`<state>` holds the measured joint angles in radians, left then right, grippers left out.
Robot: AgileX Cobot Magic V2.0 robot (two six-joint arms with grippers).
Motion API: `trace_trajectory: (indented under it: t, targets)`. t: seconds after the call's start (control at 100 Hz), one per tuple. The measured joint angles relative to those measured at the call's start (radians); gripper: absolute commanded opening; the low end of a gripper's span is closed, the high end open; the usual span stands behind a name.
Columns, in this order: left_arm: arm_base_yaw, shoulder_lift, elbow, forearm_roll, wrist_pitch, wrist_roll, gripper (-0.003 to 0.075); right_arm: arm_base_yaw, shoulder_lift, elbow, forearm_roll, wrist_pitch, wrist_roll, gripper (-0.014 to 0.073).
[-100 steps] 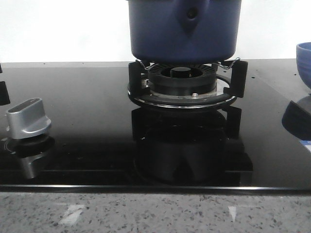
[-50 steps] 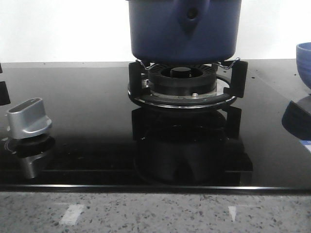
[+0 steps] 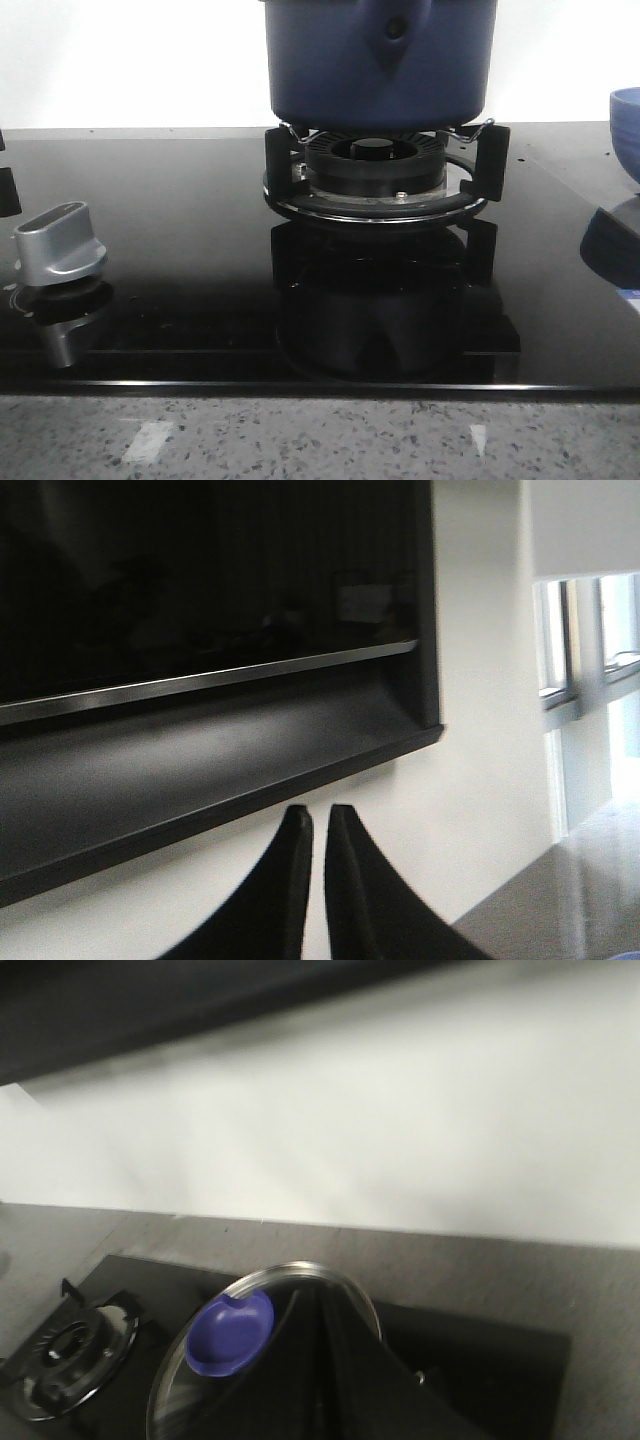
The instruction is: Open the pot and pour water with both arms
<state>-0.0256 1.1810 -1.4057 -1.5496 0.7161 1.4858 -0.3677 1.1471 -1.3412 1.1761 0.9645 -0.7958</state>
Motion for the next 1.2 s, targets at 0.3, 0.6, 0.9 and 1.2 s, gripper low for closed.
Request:
trace_trajectory:
  t: [0.3, 0.6, 0.9, 1.2]
  targets:
    - [0.01, -0.32, 0.358, 0.049, -0.371, -0.014, -0.002, 0.0, -0.309, 0.326, 0.276, -0.305, -0.311, -0.0046]
    - [-0.102, -0.597, 0.714, 0.047, -0.497, 0.075, -0.002, 0.153, -0.594, 0.626, 0.155, -0.399, -0.405, -0.0046]
    - [-0.158, -0.829, 1.012, -0.011, -0.506, 0.091, -0.002, 0.248, -0.819, 0.903, 0.038, -0.395, -0.408, -0.0046]
    - [-0.158, -0.916, 1.156, -0.056, -0.517, 0.091, -0.002, 0.248, -0.863, 1.041, 0.032, -0.395, -0.408, -0.0046]
